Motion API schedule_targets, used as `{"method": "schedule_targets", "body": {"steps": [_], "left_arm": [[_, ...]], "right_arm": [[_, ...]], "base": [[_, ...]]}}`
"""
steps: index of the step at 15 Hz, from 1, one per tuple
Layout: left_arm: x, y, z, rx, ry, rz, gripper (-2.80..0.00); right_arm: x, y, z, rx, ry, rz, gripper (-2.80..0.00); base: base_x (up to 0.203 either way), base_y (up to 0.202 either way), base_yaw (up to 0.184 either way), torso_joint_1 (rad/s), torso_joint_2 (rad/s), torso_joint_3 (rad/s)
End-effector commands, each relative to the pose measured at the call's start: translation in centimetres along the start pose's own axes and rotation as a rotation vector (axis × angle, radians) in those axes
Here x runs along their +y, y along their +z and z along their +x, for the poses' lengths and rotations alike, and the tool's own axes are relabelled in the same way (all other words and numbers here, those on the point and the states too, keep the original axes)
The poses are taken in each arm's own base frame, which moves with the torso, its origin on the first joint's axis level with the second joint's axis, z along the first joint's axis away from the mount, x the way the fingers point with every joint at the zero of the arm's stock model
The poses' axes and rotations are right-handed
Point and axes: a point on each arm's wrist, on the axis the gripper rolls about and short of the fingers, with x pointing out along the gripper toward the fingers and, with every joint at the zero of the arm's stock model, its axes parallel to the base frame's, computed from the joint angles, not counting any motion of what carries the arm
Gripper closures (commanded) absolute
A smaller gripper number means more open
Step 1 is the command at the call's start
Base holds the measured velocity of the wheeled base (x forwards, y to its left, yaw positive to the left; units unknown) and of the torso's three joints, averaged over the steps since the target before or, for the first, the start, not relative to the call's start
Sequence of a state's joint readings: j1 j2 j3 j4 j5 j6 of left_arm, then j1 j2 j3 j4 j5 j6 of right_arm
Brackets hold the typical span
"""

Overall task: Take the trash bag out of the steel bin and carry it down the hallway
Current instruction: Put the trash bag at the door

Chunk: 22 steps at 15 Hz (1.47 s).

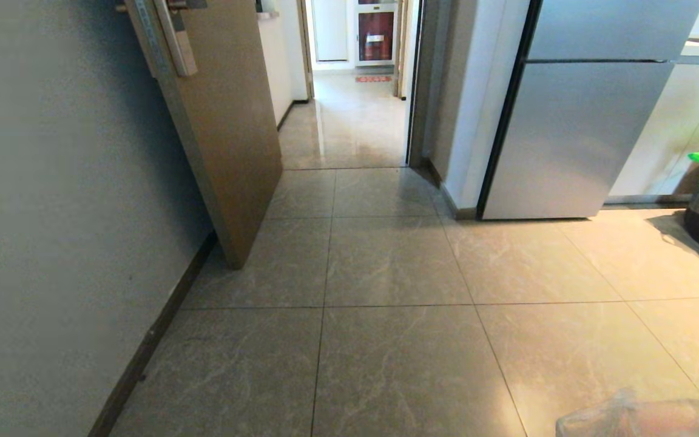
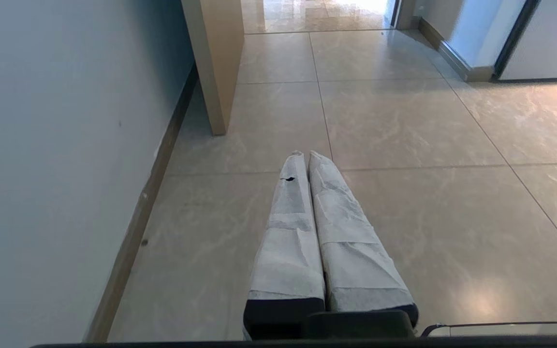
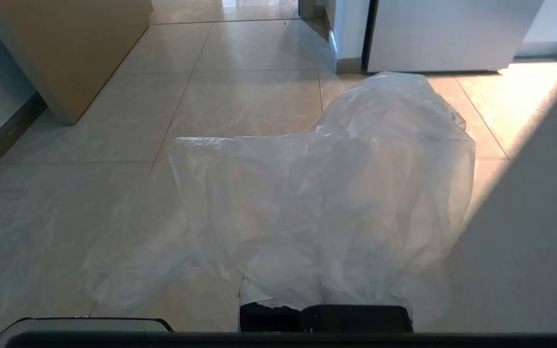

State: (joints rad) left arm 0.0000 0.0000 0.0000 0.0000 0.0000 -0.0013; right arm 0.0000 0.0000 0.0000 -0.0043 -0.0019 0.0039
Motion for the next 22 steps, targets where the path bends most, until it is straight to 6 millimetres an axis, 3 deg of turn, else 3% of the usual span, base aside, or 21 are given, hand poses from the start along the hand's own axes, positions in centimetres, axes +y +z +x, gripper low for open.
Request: {"method": "schedule_targets", "body": {"steps": [1, 22], "left_arm": [[0.00, 0.00, 0.00, 0.000, 0.000, -0.002, 0.00], [0.00, 0.02, 0.00, -0.002, 0.000, -0.006, 0.00]], "right_arm": [[0.00, 0.01, 0.01, 0.001, 0.000, 0.001, 0.00], [0.00, 0.01, 0.01, 0.001, 0.002, 0.001, 0.00]], "base": [[0.190, 0.000, 0.000, 0.003, 0.00, 0.002], [0.193, 0.000, 0.001, 0.003, 0.00, 0.002]]}}
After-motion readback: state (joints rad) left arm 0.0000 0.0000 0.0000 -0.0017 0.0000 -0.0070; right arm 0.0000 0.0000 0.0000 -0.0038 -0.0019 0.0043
